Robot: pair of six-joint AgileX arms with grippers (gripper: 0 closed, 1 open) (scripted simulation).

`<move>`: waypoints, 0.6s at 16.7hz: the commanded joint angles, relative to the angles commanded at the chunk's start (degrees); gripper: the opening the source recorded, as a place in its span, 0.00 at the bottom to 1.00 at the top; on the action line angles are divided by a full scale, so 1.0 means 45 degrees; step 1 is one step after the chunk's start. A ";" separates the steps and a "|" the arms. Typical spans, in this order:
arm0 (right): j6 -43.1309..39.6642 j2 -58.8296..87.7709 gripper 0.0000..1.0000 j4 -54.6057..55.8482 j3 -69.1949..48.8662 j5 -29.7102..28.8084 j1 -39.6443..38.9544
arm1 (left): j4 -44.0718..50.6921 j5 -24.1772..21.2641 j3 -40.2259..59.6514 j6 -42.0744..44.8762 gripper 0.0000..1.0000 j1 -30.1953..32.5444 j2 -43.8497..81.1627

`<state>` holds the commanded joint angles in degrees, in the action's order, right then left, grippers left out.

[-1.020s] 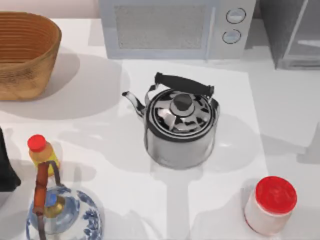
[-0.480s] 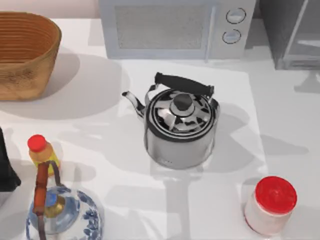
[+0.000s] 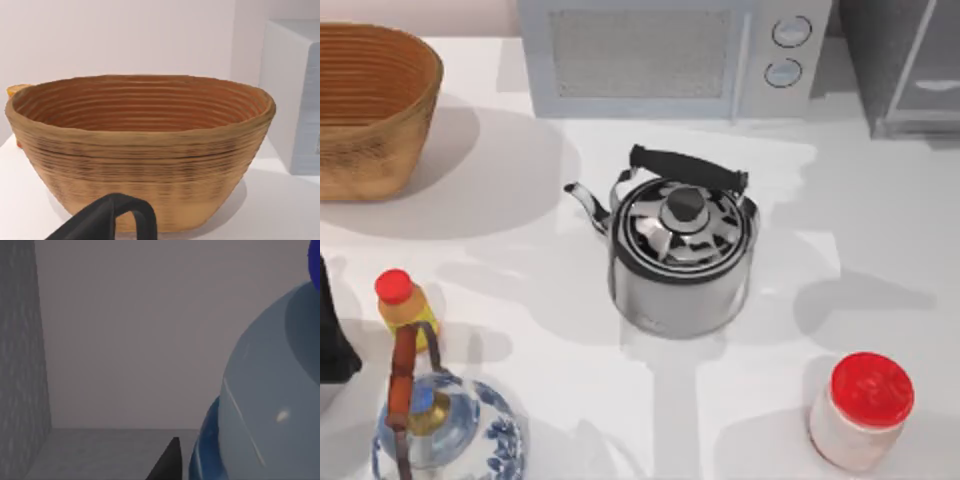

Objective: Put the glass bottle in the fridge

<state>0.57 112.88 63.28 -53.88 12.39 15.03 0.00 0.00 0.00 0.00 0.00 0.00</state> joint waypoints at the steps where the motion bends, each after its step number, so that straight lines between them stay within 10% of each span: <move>1: 0.0012 0.0627 0.01 0.0151 -0.0196 0.0165 0.0071 | 0.0000 0.0000 0.0000 0.0000 1.00 0.0000 0.0000; 10: 0.0055 0.1817 0.01 0.0220 -0.0506 0.0481 0.0153 | 0.0000 0.0000 0.0000 0.0000 1.00 0.0000 0.0000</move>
<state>0.81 121.06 64.27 -56.16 14.55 15.72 0.00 0.00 0.00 0.00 0.00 0.00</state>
